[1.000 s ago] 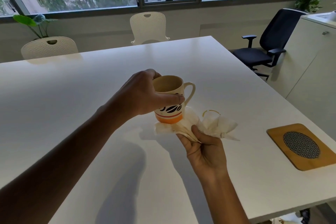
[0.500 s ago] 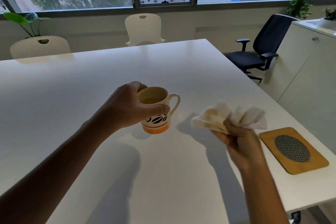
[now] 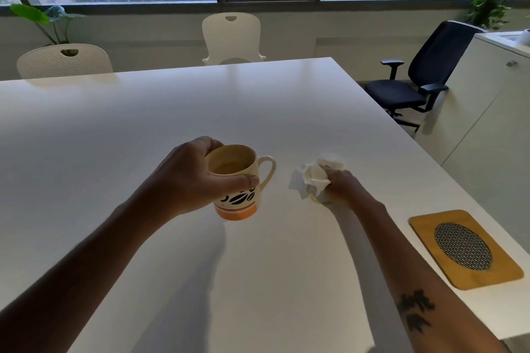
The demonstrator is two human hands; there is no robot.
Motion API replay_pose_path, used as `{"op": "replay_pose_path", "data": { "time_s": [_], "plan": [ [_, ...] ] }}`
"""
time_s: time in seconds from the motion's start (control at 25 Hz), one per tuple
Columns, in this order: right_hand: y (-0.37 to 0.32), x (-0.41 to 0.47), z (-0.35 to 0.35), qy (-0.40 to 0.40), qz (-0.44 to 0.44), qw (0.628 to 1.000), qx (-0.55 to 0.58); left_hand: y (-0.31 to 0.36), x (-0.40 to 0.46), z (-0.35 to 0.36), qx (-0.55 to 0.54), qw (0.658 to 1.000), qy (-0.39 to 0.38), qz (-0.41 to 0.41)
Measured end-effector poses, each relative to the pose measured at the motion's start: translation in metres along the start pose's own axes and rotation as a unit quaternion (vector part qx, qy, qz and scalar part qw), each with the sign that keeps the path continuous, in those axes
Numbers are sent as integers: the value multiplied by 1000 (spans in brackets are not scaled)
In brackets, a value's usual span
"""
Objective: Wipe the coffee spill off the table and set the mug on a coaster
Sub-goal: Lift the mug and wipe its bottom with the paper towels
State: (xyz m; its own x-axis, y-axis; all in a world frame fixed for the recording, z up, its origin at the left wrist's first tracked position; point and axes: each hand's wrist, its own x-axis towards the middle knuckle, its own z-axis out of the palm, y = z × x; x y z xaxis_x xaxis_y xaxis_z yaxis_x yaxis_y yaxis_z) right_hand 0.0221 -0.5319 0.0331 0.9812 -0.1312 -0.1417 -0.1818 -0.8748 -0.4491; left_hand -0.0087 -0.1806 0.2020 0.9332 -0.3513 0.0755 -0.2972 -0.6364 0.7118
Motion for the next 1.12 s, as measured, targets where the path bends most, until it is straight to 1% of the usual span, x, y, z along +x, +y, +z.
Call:
{"op": "replay_pose_path", "data": {
  "time_s": [0.12, 0.32, 0.48, 0.56, 0.6, 0.64, 0.68, 0.72, 0.76, 0.8, 0.84, 0.88, 0.96, 1.04, 1.12],
  "plan": [
    [-5, 3, -2, -25, -58, 997, -34, -2, 2, 3, -2, 1000, -2, -1],
    [-4, -17, -14, -120, -156, 978, -72, -1, 10, 13, -23, 1000, -8, 0],
    [16, -31, -25, -144, -225, 957, -112, -3, 18, 16, -24, 1000, -6, 9],
    [24, -35, -36, -171, -223, 952, -119, -8, 20, 16, -26, 1000, -3, 12],
    [25, -36, -45, -193, -198, 954, -116, -10, 21, 16, -27, 1000, -2, 11],
    [26, -33, -55, -208, -175, 959, -84, -12, 21, 15, -26, 1000, -2, 10],
    [28, -24, -64, -184, -158, 969, -53, -14, 22, 15, -25, 1000, -2, 8],
    [28, -14, -70, -135, -137, 981, -31, -16, 22, 15, -24, 1000, -1, 7],
    [24, -5, -73, -75, -133, 988, -31, -18, 23, 15, -24, 1000, 0, 7],
    [19, 4, -72, -32, -149, 988, -31, -20, 23, 15, -25, 1000, 0, 6],
    [12, 11, -68, -16, -175, 984, -39, -21, 23, 15, -26, 1000, -1, 6],
    [5, 14, -60, -23, -198, 978, -54, -22, 23, 15, -26, 1000, -4, 7],
    [-2, 11, -46, -64, -218, 969, -95, -26, 22, 14, -29, 999, -10, 9],
    [4, 2, -40, -62, -203, 971, -111, -30, 21, 11, -33, 999, -12, 8],
    [10, -14, -38, -49, -168, 978, -109, -35, 21, 9, -38, 999, -16, 10]
  ]
}}
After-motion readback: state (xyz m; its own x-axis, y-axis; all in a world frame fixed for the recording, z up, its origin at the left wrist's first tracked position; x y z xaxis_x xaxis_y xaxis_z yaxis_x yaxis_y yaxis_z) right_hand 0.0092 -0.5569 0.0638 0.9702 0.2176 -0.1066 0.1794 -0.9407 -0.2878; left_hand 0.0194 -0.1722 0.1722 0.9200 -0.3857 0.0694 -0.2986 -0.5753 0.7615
